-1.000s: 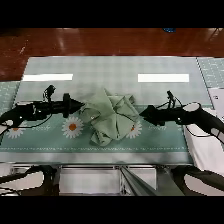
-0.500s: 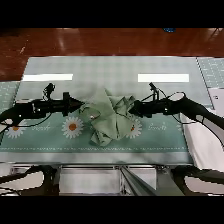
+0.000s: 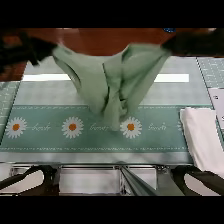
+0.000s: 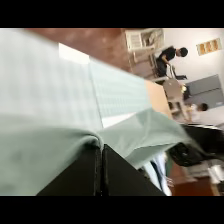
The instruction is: Fold the shirts.
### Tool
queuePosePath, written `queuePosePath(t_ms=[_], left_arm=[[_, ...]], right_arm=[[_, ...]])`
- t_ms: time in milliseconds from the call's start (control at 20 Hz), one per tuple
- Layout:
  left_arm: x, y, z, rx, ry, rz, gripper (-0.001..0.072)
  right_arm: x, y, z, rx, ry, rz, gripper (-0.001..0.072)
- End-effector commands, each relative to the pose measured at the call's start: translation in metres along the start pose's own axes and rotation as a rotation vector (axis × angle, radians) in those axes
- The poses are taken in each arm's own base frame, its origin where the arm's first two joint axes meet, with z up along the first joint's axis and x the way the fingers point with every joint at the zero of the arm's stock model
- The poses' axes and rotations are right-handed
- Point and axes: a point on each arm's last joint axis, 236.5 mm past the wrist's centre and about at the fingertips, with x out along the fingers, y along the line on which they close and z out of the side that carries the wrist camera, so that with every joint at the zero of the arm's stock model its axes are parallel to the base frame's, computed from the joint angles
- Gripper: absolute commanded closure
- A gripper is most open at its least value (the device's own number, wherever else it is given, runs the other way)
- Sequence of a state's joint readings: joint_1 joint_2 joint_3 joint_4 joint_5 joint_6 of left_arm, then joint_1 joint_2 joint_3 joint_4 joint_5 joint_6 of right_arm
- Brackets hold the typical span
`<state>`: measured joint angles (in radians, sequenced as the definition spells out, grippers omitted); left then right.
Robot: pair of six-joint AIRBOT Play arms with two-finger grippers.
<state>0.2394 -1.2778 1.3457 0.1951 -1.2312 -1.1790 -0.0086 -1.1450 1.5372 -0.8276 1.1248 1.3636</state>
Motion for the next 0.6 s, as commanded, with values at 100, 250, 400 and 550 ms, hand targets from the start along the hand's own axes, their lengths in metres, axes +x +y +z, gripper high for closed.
queuePosePath(t_ms=[100, 250, 400, 550], left_arm=[[-0.072, -0.163, 0.057, 0.489, -0.187, 0.127, 0.0689], [-0.114, -0.204, 0.044, 0.683, -0.252, 0.309, 0.0689], [-0.169, -0.228, 0.025, 0.823, -0.362, 0.53, 0.0689], [-0.234, -0.243, 0.011, 0.86, -0.52, 0.761, 0.0689]], right_arm=[[-0.196, 0.094, 0.093, -0.315, -0.423, -0.203, 0.0692], [-0.262, 0.125, 0.078, -0.396, -0.536, -0.284, 0.0692], [-0.315, 0.128, 0.052, -0.41, -0.593, -0.416, 0.0691], [-0.353, 0.1, 0.022, -0.345, -0.57, -0.604, 0.0691]])
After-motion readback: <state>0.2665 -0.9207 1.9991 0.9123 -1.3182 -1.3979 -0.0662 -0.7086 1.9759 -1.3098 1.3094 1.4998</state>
